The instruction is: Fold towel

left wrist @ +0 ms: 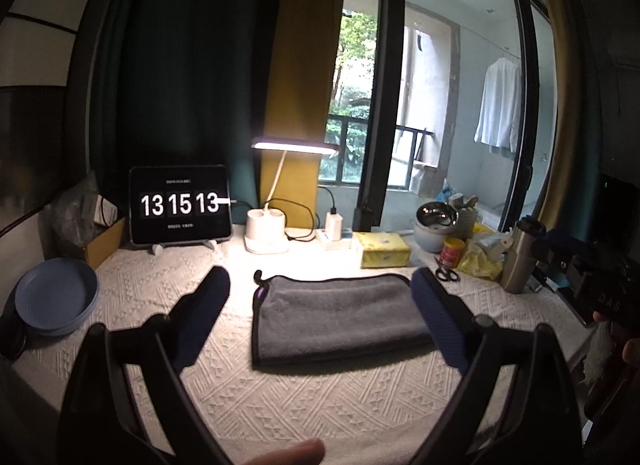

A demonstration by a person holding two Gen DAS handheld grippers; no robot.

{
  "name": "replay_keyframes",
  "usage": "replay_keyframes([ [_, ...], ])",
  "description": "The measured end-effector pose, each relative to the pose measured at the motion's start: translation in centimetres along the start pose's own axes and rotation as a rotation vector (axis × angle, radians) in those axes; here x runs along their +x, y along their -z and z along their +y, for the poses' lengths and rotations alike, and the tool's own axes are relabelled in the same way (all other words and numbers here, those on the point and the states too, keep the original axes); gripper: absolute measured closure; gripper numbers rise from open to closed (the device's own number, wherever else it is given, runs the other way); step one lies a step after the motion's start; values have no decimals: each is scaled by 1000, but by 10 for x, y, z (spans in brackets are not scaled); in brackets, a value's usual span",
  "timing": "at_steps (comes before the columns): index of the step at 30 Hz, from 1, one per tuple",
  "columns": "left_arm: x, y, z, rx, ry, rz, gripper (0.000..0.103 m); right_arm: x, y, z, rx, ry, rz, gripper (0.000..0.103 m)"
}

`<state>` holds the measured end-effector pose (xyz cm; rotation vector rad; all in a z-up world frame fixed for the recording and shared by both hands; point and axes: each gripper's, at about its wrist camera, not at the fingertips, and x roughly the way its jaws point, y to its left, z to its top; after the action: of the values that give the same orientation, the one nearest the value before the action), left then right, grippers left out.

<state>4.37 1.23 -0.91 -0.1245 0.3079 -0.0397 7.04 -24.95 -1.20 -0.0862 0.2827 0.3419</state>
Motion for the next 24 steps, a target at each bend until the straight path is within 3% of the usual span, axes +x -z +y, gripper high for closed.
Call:
replay_keyframes([
  [5,-8,4,-5,-7,19,10,10,-14,6,6,-29,21,-27,50],
  [10,-24,17,-14,13,-17,-42,10,-26,17,9,-43,27,-47,49],
  [15,-34,30,-15,-1,-23,-36,10,-34,26,12,-62,14,-40,46],
  [24,-57,40,-9,13,-80,-120,10,-51,34,17,-36,-24,-72,45],
])
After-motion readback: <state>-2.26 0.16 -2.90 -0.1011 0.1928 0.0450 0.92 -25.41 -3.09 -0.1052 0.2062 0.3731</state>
